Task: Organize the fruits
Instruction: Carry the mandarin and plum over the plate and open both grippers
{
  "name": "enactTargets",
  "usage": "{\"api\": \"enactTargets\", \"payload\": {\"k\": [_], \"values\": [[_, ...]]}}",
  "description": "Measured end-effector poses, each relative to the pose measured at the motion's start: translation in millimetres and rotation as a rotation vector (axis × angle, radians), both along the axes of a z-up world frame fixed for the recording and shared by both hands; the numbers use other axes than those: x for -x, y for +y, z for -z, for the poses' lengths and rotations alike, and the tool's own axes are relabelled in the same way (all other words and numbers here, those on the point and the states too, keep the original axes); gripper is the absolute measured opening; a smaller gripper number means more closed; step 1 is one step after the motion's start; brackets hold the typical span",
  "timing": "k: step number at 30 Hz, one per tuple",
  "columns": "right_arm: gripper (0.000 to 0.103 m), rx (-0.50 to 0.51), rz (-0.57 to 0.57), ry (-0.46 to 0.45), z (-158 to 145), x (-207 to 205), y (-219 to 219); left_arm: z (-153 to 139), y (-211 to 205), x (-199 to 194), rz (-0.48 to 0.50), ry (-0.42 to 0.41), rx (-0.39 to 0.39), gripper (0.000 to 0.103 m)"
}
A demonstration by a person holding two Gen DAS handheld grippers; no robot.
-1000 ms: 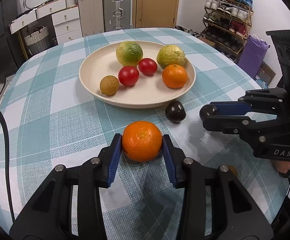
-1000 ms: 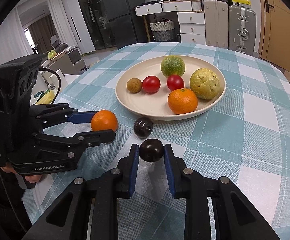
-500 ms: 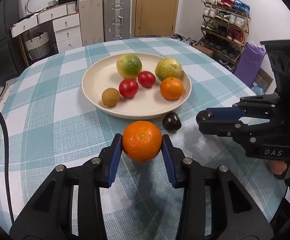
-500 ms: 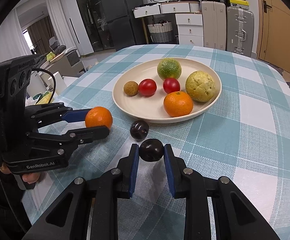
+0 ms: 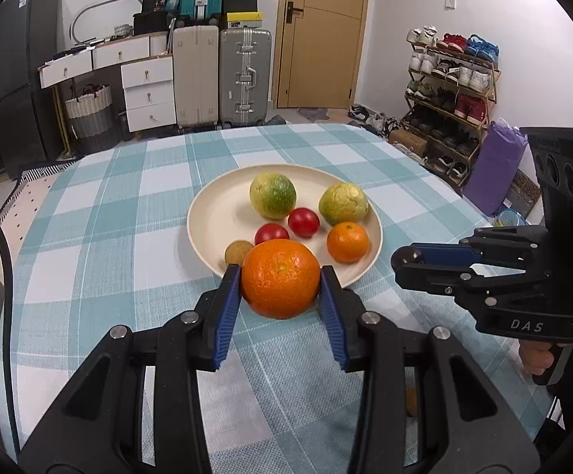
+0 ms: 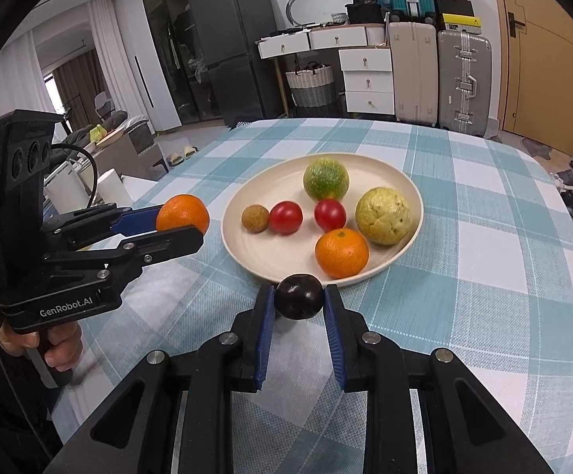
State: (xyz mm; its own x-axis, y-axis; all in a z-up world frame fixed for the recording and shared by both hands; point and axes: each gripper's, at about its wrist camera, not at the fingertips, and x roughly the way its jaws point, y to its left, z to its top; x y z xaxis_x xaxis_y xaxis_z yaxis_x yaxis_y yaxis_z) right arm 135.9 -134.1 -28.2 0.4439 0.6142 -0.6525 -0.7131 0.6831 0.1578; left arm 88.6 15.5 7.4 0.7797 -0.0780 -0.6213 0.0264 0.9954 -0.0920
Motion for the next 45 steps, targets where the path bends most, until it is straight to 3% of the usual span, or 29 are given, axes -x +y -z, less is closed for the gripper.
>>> {"api": "enactTargets", "payload": {"k": [15,45], "values": [[0.026,-0.022,0.031,-0.022,-13,-21,11,-4,-1,-26,-0.010,-0.011,0.004,0.037],[0.026,0.009,-0.019,0.011,7,-50,51,35,7,-64,-0.026,0.054,-0.008,0.037]]}}
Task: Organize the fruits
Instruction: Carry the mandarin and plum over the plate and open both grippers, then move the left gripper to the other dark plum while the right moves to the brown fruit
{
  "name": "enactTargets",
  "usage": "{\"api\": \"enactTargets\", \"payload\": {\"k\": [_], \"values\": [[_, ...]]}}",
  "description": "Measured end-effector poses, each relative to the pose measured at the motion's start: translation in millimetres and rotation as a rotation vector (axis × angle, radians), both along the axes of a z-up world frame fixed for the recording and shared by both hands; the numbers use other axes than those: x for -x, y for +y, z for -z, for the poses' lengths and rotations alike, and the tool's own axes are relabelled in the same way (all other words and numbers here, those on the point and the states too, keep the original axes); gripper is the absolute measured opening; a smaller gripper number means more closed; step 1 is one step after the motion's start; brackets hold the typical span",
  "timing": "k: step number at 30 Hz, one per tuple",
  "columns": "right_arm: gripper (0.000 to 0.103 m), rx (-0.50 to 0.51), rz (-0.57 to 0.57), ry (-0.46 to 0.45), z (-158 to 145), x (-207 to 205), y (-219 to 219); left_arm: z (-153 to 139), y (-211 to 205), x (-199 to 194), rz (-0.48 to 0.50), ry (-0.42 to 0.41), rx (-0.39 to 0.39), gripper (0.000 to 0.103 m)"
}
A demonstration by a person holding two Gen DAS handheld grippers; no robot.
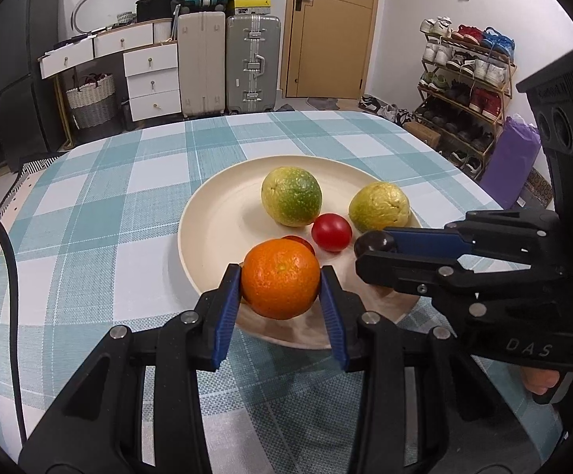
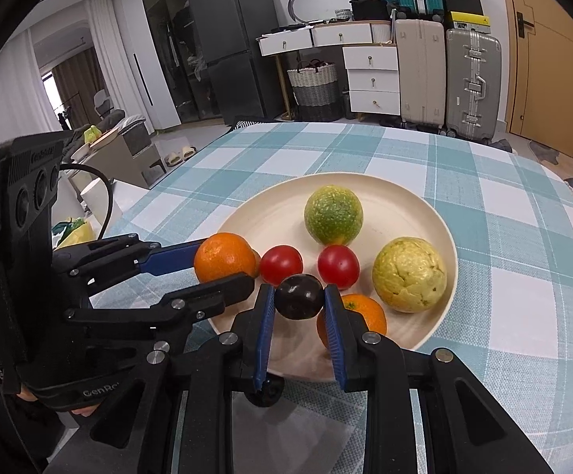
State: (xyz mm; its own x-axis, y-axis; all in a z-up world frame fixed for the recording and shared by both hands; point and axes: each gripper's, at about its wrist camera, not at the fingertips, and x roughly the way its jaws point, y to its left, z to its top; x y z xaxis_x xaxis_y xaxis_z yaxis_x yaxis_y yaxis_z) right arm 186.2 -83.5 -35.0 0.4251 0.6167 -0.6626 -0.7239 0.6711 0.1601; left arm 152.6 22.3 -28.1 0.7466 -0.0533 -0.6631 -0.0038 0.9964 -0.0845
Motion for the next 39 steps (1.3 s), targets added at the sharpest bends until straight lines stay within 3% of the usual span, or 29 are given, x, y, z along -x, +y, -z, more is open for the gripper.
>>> {"api": "enactTargets", "payload": {"k": [12,19,28,30,34,37,39], "values": [[0.028,0.006,0.010,0.000,-1,0,-2,2,1,-3,0.005,0.006,0.004,0.037],[0.049,-0.002,0.044,-0.003,-4,7,-17,1,-1,-1,0.014,0.001,0.006,0.037],[0.053,-0.010,0.094,0.006,-3,6,-37,-2,-10,2,0.050,-0.016,0.002,0.037],[0.054,-0.008,0.099,0.011,-2,6,-40,-3,-10,3,0.054,-0.017,0.010,0.045],[0.055,-0.006,0.107,0.014,-2,9,-44,-4,-6,7,0.039,-0.008,0.019,0.050],[0.061,-0.001,0.106,0.009,-3,13,-47,-10,-3,17,0.019,-0.024,0.020,0.064],[0.069,-0.005,0.111,-0.001,-5,18,-50,-15,-2,24,0.006,-0.037,0.018,0.082]]}}
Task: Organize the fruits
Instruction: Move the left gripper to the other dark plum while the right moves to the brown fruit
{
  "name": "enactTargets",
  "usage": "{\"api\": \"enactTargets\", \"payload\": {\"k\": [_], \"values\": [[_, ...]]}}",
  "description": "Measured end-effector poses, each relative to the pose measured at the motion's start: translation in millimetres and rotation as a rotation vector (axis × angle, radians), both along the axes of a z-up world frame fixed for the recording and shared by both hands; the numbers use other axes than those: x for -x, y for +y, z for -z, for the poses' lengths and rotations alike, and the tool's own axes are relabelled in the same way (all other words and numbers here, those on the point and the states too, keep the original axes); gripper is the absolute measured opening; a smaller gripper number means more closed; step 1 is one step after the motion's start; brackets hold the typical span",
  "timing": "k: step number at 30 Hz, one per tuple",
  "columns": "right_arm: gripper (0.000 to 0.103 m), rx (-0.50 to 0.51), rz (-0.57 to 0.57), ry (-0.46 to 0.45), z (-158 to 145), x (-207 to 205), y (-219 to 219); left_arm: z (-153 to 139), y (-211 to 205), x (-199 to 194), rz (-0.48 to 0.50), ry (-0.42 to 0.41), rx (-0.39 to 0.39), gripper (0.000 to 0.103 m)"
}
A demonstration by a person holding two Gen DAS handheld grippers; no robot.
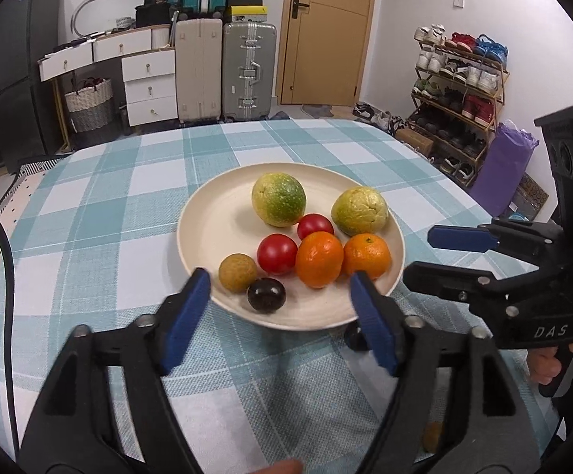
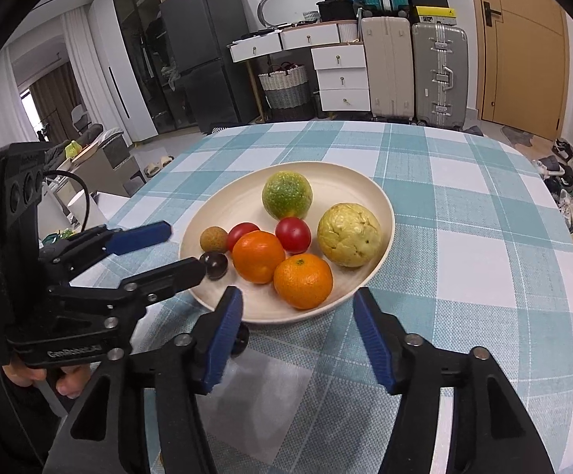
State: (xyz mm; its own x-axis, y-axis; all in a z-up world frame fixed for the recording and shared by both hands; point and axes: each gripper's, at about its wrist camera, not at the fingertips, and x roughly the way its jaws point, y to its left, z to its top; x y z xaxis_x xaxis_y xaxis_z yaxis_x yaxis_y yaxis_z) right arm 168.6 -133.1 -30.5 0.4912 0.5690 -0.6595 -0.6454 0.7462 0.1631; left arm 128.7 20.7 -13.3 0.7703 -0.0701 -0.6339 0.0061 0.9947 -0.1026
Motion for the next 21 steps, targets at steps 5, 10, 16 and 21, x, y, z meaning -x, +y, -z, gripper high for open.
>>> {"api": "enactTargets", "payload": {"k": [5,10,16,21], "values": [[0.088,-0.004,0.001,-0.011,-5,11,-5,-9,0,20,-0.027,-0.013,-0.033,0.089],[0.098,0.023,0.016,-0.007,-5,20,-8,-14,-1,42,-0.046,-0.027,-0.056,0.102],[0.098,0.027,0.022,0.010,-2,32,-15,-17,-1,66,-0.067,-0.036,-0.060,0.102],[0.098,0.019,-0.025,0.047,5,47,-18,-17,-1,80,-0.075,-0.043,-0.045,0.102]]}}
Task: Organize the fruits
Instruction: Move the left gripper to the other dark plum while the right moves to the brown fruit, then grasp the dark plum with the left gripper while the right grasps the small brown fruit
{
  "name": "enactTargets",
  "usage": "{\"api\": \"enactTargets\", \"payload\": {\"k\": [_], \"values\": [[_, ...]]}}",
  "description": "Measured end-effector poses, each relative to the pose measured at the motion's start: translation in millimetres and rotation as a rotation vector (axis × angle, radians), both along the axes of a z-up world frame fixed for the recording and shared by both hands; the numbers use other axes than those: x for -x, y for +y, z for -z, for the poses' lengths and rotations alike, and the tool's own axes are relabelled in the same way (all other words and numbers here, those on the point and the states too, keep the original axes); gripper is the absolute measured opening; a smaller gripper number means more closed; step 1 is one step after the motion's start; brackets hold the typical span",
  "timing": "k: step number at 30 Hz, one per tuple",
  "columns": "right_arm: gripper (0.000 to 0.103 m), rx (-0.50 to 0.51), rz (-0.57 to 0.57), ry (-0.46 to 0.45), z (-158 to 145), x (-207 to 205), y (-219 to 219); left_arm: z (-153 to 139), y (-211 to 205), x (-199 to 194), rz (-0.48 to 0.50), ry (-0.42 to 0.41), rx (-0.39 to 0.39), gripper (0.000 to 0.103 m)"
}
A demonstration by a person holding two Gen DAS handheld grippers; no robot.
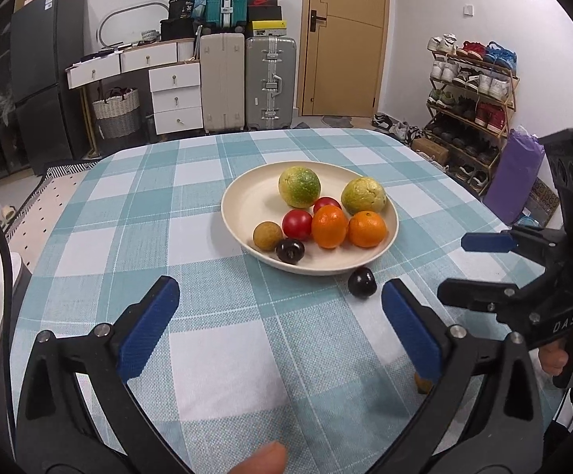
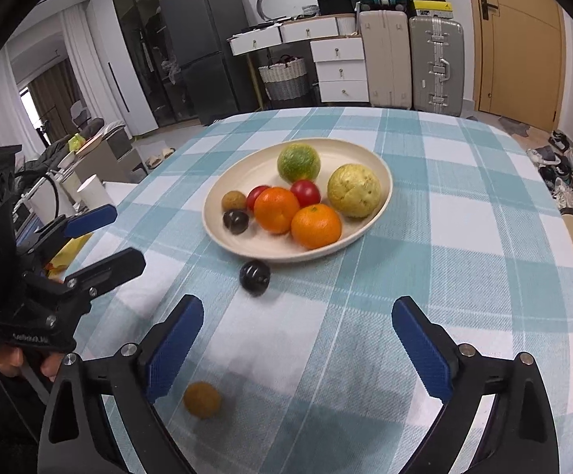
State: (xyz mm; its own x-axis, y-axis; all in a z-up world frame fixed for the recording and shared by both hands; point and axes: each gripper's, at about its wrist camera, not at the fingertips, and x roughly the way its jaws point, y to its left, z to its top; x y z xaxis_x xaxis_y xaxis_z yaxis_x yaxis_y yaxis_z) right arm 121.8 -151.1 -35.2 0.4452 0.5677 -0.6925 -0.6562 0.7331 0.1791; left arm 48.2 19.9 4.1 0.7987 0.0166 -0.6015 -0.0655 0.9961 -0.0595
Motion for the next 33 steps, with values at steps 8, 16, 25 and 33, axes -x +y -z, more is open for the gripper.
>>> {"api": "enactTargets", "payload": {"k": [8,16,25,33], "values": [[0.084,0.028,-0.105,0.000,8,30,8,-1,-6,12,0.001,0.005,-0.014,0.102],[0.071,0.026,-0.132,0.044,22,44,10,5,-17,22,0.038,0.035,-0.018,0.102],[0.058,0.033,-0.170,0.070,27,55,15,13,-22,22,0.060,0.063,0.010,0.102],[0.048,0.039,-0.195,0.073,30,61,22,17,-25,18,0.065,0.078,0.012,0.102]]}}
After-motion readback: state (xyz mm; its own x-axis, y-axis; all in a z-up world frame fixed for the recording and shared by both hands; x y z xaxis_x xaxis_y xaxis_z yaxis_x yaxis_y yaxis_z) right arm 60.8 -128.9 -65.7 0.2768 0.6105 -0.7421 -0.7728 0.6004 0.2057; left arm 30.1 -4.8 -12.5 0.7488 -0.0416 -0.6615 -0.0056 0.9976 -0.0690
